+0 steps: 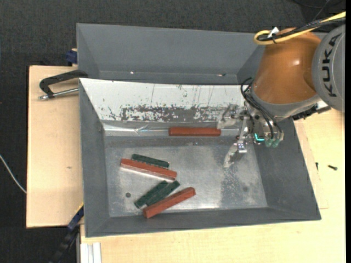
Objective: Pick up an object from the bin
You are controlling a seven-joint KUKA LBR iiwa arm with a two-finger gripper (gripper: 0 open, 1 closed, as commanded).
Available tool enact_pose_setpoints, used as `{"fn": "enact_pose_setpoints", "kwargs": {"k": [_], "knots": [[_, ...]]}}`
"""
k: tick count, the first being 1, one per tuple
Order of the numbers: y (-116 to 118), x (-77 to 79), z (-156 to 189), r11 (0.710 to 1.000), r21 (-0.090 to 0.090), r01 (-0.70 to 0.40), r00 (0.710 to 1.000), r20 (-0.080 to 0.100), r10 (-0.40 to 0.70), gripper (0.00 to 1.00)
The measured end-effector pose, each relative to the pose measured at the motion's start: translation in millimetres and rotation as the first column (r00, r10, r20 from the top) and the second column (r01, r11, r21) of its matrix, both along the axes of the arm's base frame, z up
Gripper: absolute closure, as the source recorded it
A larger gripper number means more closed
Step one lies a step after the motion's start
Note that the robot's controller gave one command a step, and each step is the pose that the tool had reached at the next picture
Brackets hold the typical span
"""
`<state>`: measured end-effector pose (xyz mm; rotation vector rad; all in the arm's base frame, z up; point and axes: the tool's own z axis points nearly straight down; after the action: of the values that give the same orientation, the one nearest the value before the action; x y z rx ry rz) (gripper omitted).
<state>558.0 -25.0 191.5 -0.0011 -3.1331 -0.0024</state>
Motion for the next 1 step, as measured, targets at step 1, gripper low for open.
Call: {"fn": "enact_pose_setpoints", "kwargs": {"k": [1], "knots": [[0.0,1.6,4.7,1.000,-0.001,-0.001,1.000,0.009,0.001,0.00]]}}
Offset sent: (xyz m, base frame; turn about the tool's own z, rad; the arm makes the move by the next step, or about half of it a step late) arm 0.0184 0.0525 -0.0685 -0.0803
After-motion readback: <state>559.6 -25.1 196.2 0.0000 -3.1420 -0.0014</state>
